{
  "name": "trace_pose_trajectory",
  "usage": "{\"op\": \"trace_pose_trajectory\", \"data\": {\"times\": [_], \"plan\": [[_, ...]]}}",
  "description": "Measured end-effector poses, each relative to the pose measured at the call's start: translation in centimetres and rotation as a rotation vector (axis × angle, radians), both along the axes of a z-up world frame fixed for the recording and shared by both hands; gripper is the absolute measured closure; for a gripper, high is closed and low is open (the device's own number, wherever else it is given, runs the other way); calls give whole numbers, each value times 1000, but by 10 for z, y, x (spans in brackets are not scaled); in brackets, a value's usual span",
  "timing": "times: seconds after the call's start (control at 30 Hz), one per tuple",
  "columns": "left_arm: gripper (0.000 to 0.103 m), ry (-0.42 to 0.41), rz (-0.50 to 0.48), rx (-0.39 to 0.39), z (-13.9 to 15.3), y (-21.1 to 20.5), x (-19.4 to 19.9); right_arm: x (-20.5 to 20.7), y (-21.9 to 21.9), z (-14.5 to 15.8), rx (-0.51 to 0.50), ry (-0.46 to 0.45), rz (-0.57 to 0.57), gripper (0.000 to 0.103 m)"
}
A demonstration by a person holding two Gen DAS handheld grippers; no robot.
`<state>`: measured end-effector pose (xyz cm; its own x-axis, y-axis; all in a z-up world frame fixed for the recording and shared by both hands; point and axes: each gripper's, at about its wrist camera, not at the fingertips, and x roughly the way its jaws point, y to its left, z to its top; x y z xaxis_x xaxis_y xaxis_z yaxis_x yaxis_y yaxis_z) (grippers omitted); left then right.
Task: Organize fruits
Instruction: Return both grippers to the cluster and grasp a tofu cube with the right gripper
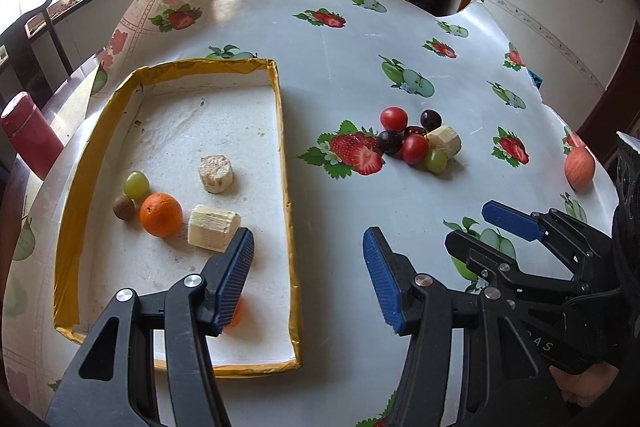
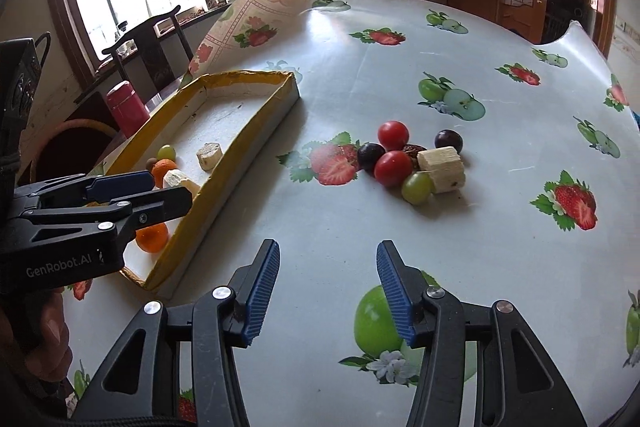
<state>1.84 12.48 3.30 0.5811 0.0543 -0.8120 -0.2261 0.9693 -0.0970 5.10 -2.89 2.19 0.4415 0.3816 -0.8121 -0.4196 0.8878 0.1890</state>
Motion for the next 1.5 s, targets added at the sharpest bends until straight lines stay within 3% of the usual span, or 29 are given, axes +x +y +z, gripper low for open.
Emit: {"op": "trace_pose_trajectory", "data": {"times": [0.6, 0.9, 1.17, 1.3, 1.5], "plan": [[47, 33, -60, 17, -10, -34, 19, 8, -45, -12, -20, 12, -47, 48], [47, 40, -73, 17, -13, -36, 31, 38, -39, -20, -27, 11, -44, 49], [47, 52, -95, -1, -24, -46, 51, 68, -56, -25, 24, 25, -113, 52], [47, 48, -118, 0, -29, -51, 65, 88, -56, -27, 67, 42, -140, 52], [47, 55, -140, -16, -34, -50, 94, 118, -45, -42, 51, 74, -149, 52]]}}
